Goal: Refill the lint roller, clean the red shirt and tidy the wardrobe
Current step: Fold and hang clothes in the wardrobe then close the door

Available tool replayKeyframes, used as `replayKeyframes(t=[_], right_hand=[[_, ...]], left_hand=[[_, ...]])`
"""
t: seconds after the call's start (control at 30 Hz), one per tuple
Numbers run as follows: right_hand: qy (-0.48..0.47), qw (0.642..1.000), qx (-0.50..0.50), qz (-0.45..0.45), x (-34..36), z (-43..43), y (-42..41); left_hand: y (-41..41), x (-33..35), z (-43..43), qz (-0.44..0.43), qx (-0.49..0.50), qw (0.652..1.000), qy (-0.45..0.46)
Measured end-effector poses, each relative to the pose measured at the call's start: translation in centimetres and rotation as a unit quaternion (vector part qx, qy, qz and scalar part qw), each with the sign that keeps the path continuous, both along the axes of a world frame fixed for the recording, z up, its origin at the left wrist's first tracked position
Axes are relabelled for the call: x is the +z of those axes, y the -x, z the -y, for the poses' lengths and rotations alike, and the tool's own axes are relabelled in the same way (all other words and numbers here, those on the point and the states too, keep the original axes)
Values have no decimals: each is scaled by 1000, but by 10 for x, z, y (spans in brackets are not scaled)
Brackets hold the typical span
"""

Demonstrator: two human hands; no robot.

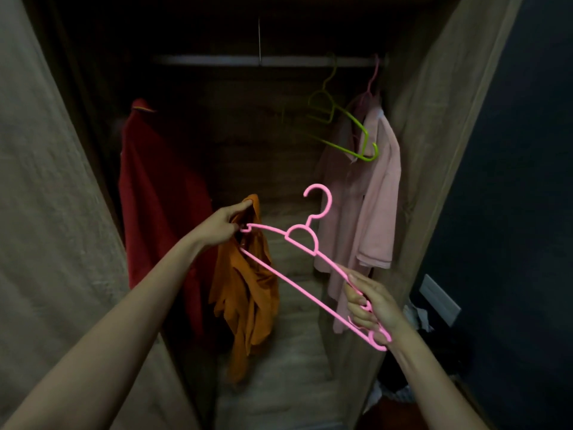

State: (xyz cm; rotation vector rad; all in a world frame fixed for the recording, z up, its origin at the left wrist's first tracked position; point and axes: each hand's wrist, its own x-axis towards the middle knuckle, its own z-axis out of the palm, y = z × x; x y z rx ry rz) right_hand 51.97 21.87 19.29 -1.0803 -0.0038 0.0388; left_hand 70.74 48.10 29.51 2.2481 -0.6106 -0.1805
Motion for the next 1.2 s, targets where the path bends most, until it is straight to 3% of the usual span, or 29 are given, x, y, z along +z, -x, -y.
replayKeyframes(t=[0.07, 0.27, 0.43, 0.5, 0.6, 0.7, 0.77, 0.83, 0.9, 0.97, 1.03, 1.07, 1.13, 1.17, 1.2], right_hand=[[-48, 999, 1, 13, 9, -7, -2], [-79, 996, -21, 20, 16, -19, -12], [-131, 989, 19, 60, 17, -9, -3], [-125, 989, 31, 67, 21, -4, -1], [-119, 988, 52, 79, 26, 2, 0], [-136, 983, 77, 95, 33, 8, 0], [-121, 985, 76, 98, 41, 13, -3], [-58, 993, 49, 94, 54, 19, -3], [87, 992, -13, 95, 75, 26, 0], [276, 950, -99, 109, 99, 29, 3], [392, 882, -218, 146, 110, 27, 2], [444, 825, -308, 169, 109, 23, 0], [527, 645, -507, 221, 93, 7, -2], [533, 574, -566, 256, 82, -4, -3], [528, 551, -578, 290, 70, -17, -4]], left_hand=[[12, 7, 10, 20, -27, 999, -6], [62, 12, 31, 68, -149, 986, -36], [68, 16, 16, 199, -176, 964, 29], [63, 19, 10, 293, -149, 943, 47], [46, 26, 10, 419, -70, 905, -12], [32, 34, 15, 402, -63, 912, -53], [31, 40, 17, 377, -66, 924, -11], [33, 44, 19, 361, -63, 930, 39], [33, 42, 20, 342, -51, 936, 65], [31, 38, 19, 324, -24, 943, 77], [32, 35, 19, 324, -3, 941, 94], [31, 34, 19, 328, 3, 939, 104], [32, 35, 18, 330, 13, 936, 125], [32, 35, 17, 332, 17, 934, 133], [31, 36, 16, 336, 19, 932, 137]])
